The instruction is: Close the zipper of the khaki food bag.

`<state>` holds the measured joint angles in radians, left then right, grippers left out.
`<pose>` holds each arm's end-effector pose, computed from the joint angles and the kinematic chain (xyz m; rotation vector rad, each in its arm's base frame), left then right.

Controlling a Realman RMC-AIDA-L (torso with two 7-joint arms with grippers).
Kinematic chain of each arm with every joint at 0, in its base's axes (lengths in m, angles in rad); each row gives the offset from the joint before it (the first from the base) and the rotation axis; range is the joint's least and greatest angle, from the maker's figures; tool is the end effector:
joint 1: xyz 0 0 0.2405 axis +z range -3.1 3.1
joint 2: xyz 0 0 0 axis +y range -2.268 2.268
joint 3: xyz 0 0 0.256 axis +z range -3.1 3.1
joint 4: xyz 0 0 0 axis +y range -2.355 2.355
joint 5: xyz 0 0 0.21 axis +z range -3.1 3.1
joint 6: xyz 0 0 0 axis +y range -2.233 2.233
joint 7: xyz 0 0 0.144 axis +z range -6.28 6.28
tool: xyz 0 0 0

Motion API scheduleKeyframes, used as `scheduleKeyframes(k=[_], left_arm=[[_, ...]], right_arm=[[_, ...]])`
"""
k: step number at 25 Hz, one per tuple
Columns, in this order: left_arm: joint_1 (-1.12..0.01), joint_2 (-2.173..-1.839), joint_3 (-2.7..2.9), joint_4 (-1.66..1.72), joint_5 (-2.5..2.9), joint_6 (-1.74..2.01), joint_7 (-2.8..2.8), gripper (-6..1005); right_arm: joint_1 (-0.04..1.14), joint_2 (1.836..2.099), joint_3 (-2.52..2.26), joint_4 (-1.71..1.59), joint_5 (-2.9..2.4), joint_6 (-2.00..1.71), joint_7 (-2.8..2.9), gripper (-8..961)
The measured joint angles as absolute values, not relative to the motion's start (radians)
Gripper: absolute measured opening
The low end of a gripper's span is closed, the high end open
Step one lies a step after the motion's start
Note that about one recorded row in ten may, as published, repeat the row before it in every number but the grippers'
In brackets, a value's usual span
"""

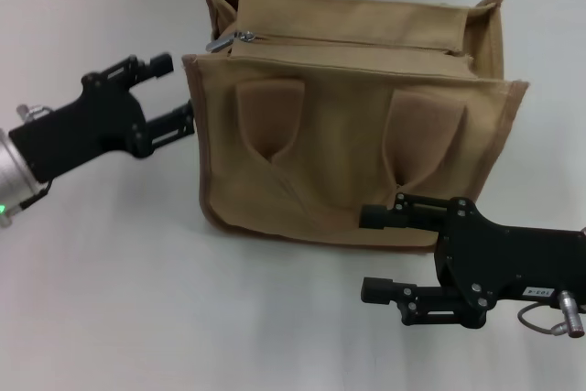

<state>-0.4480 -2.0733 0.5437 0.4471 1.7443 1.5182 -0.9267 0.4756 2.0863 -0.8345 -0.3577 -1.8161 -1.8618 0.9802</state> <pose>-0.2919 0.3159 0.0071 -2.3555 -0.3955 -0.8982 0.2435 0.2495 -0.0395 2.8589 -0.3201 -1.2254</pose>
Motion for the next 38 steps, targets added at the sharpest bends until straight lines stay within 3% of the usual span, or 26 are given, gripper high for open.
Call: scheduleKeyframes(k=[14, 21, 38], left_arm=[[-0.451, -2.073, 0.567, 0.379, 1.576, 1.533, -0.885, 758], [-0.411, -2.06, 0.695, 0.524, 1.634, 1.535, -0.988, 758], [-0.442, -2.075, 0.752, 0.481, 1.439, 1.485, -0.986, 758]], right_arm=[[0.466, 2.086, -0.834, -0.309, -1.794, -1.859, 0.938, 750], [0.467, 2.086, -0.838, -0.307, -1.793, -1.851, 0.938, 750], [0.473, 2.087, -0.838, -0.27, -1.793, -1.841, 0.926, 750]])
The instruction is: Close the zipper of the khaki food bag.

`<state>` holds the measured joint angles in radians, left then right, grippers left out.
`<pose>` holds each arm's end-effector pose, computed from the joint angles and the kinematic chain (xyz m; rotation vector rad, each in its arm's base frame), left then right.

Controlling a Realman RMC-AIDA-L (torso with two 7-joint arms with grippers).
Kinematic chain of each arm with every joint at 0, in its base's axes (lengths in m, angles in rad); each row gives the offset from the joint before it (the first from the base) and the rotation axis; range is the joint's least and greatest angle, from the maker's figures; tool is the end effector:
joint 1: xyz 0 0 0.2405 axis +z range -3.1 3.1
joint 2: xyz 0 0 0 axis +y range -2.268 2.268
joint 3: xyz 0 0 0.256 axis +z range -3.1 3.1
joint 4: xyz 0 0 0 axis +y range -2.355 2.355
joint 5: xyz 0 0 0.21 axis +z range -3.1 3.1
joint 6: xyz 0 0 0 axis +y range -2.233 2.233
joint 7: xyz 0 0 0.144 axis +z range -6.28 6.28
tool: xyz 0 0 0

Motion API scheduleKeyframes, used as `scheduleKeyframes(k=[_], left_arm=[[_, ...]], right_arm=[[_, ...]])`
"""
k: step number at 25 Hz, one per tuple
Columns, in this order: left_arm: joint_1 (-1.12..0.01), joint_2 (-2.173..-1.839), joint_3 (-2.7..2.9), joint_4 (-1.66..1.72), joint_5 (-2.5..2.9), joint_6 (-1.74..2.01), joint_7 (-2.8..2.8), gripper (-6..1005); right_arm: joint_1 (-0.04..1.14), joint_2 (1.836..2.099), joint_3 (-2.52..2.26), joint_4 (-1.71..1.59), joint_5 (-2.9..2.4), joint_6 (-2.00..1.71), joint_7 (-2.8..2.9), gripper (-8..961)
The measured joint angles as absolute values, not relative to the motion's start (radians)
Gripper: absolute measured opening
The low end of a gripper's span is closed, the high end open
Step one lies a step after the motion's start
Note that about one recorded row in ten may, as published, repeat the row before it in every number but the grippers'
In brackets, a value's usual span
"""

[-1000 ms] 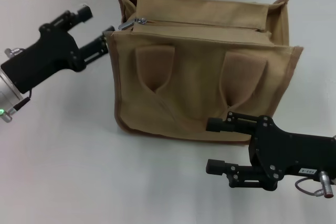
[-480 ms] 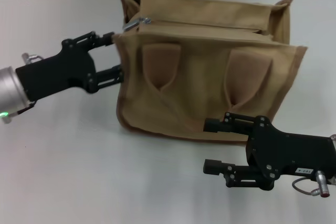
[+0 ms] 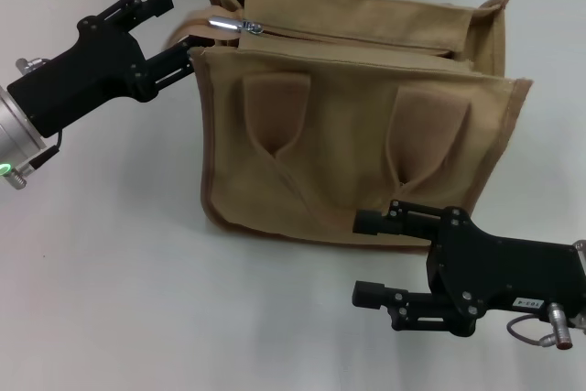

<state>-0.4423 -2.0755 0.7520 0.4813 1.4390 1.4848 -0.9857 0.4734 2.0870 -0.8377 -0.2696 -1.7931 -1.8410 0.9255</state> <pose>-0.2678 0.3322 0.0171 -2.2582 -0.3945 -1.0528 0.2463 0.2414 -0.0496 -2.8429 0.3713 1.2768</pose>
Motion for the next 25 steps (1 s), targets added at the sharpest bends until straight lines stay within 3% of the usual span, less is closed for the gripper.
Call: scheduleKeyframes(k=[5, 10, 25], left_arm=[[-0.443, -2.076, 0.768, 0.477, 1.442, 1.493, -0.946, 758], [-0.435, -2.076, 0.774, 0.431, 1.429, 1.528, -0.881, 673], [-0.438, -2.077, 0.783, 0.363, 1.331, 1.553, -0.878, 191]], right_arm=[[0.476, 2.088, -0.842, -0.259, -1.793, -1.841, 0.925, 750], [0.475, 2.088, -0.837, -0.258, -1.793, -1.841, 0.925, 750], [0.469, 2.088, -0.834, -0.236, -1.793, -1.847, 0.89, 751]])
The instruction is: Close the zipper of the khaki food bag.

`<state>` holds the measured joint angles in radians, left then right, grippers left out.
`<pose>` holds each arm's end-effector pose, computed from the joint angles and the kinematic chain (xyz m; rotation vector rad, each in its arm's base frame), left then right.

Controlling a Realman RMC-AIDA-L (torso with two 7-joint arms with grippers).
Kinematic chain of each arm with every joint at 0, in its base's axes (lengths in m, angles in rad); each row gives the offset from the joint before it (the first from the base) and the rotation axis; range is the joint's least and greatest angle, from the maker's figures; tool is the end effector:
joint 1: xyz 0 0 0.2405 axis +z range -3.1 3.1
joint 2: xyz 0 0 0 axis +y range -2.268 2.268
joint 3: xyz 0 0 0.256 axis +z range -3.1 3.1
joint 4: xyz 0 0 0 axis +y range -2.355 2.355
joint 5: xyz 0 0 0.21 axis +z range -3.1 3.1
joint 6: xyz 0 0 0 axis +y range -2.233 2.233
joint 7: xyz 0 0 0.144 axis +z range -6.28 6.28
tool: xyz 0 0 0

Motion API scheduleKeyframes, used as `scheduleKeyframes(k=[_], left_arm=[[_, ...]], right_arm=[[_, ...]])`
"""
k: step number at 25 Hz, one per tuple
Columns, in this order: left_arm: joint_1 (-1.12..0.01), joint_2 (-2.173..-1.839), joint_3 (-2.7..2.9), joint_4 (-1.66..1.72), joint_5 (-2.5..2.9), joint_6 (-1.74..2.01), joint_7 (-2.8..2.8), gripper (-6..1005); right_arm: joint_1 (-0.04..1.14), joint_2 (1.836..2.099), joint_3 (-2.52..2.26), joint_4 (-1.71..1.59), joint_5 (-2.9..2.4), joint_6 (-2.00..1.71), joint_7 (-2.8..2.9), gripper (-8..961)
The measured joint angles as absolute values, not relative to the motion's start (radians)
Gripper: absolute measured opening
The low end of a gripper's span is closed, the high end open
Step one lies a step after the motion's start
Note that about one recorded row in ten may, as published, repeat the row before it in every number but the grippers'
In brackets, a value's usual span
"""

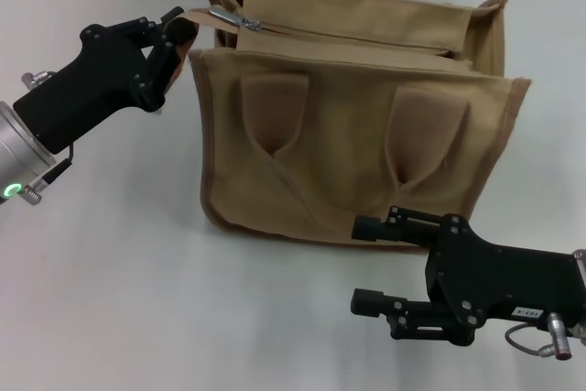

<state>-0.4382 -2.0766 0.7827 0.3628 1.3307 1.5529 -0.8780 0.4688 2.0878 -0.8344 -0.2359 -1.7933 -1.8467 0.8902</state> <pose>-0.2665 0.3181 0.0064 -2.1998 -0.3764 -1.1620 0.2473 0.2354 -0.0527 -2.8288 0.3700 1.3008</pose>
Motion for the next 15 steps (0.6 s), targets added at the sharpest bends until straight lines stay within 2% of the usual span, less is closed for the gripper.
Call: scheduleKeyframes(k=[5, 10, 15], left_arm=[[-0.441, -2.078, 0.783, 0.351, 1.326, 1.561, -0.88, 22], [-0.454, -2.08, 0.781, 0.31, 1.312, 1.594, -0.847, 20], [-0.474, -2.08, 0.78, 0.298, 1.3, 1.64, -0.849, 20]], right_arm=[[0.461, 2.088, -0.832, -0.228, -1.763, -1.893, 0.878, 751], [0.428, 2.088, -0.833, -0.197, -1.607, -1.984, 0.717, 751], [0.457, 2.089, -0.829, -0.141, -1.45, -2.007, 0.665, 751]])
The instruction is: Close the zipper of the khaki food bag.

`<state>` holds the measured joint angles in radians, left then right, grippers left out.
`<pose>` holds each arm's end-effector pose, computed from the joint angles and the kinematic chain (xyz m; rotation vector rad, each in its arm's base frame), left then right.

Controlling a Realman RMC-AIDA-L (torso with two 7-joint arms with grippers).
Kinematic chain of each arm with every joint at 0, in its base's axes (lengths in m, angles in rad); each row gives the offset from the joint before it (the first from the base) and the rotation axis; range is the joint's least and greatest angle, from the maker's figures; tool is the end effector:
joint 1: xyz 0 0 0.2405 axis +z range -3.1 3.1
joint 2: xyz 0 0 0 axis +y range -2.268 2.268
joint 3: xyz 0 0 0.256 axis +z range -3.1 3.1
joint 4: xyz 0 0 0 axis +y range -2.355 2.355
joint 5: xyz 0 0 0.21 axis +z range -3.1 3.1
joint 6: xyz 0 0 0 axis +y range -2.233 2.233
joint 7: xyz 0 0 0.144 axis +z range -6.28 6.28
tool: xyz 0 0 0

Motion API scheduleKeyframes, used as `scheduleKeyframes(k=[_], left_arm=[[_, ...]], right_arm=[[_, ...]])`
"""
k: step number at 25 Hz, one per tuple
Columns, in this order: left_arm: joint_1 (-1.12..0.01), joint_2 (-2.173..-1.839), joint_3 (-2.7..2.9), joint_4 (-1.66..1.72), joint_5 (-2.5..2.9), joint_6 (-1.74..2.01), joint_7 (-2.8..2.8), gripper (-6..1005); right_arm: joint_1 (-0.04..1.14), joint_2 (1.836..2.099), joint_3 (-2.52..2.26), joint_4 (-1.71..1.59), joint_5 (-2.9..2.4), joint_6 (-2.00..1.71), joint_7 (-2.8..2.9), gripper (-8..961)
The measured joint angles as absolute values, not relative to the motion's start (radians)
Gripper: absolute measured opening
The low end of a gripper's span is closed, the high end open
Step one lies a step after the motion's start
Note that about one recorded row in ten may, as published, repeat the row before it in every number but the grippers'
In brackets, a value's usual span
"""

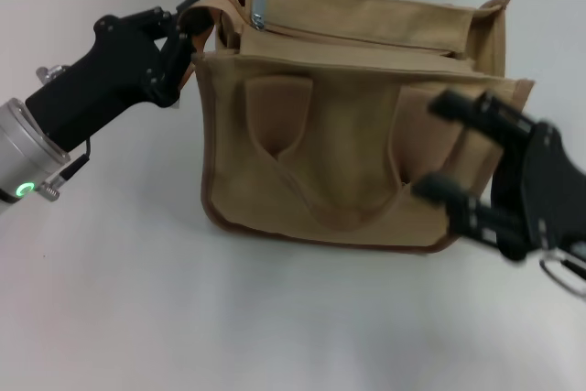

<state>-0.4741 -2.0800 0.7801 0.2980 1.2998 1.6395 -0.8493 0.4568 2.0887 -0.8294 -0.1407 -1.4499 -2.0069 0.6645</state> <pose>-0.2503 0.3146 0.0022 -2.1936 -0.3330 -1.2911 0.2311 0.2411 -0.0199 -2.3514 0.1006 1.6119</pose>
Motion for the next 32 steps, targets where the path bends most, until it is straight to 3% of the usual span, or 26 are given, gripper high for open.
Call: scheduleKeyframes(k=[8, 32], left_arm=[[-0.535, -2.08, 0.783, 0.245, 1.268, 1.709, -0.855, 20], [-0.566, -2.08, 0.773, 0.194, 1.256, 1.7, -0.911, 20]], right_arm=[[0.514, 2.092, -0.83, -0.105, -1.262, -1.856, 0.609, 751], [0.731, 2.092, -0.745, 0.054, -1.215, -1.687, -0.102, 751]])
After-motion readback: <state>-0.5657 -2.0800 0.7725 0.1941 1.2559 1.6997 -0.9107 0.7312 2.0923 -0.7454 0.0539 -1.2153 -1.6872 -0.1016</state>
